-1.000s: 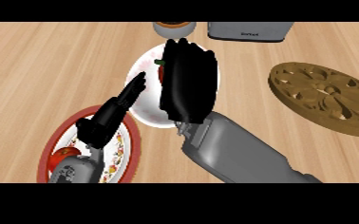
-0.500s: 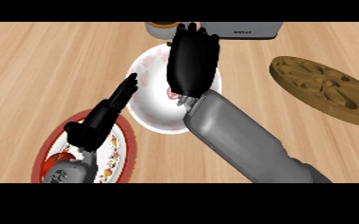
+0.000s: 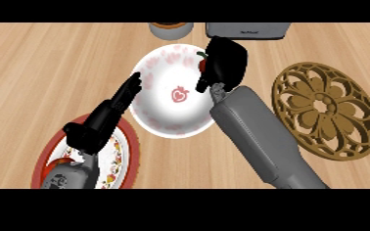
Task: Pick the bell pepper from the placemat and place it in the bowl
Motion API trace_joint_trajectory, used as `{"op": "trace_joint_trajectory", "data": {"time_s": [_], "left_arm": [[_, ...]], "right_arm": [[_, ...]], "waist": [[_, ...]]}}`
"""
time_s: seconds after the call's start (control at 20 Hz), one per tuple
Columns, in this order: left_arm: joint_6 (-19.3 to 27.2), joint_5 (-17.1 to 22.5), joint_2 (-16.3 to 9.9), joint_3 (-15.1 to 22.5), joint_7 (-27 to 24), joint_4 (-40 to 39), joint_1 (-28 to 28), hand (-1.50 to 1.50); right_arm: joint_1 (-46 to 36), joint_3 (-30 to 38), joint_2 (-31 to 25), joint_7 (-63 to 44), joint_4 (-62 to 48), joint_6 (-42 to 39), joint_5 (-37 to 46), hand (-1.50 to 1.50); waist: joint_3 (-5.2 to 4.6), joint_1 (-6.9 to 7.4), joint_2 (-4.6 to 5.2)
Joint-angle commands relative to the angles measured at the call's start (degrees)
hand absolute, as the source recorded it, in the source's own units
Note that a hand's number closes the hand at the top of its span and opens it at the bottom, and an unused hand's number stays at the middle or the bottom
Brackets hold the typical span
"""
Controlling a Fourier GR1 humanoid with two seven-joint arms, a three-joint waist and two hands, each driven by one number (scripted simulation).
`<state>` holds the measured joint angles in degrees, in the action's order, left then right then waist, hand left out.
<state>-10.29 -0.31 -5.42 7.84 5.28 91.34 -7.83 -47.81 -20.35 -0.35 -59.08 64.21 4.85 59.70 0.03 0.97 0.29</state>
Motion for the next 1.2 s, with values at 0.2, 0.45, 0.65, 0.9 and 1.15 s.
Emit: {"op": "trace_joint_trajectory", "data": {"time_s": [0.2,0.45,0.65,0.9,1.15], "left_arm": [[-0.59,-0.41,0.24,-0.22,-0.85,-0.07,0.45,0.0],[2.32,-2.71,2.59,1.14,-0.21,0.06,0.51,0.0],[0.12,-0.67,0.27,-0.45,0.71,2.2,2.49,0.0],[0.14,-0.68,0.51,-0.44,1.24,3.03,2.95,0.0],[2.22,-2.5,2.68,-0.14,-1.25,-1.05,1.31,0.0]], "right_arm": [[0.12,5.45,0.34,13.56,-7.72,10.89,-6.84,-1.5],[1.28,8.77,-0.26,13.48,-1.9,17.12,-4.56,-1.5],[2.01,12.89,-1.36,9.77,3.98,23.81,-3.8,-1.5],[11.88,15.7,-2.22,10.75,13.93,26.15,-7.2,-1.5],[25.83,18.72,-7.63,13.71,29.17,24.41,-12.7,-1.5]], "waist": [[-0.02,-0.15,-0.09],[-0.01,-0.85,-0.32],[0.0,-1.26,-0.57],[0.0,-1.62,-0.56],[0.0,-2.74,-0.59]]}}
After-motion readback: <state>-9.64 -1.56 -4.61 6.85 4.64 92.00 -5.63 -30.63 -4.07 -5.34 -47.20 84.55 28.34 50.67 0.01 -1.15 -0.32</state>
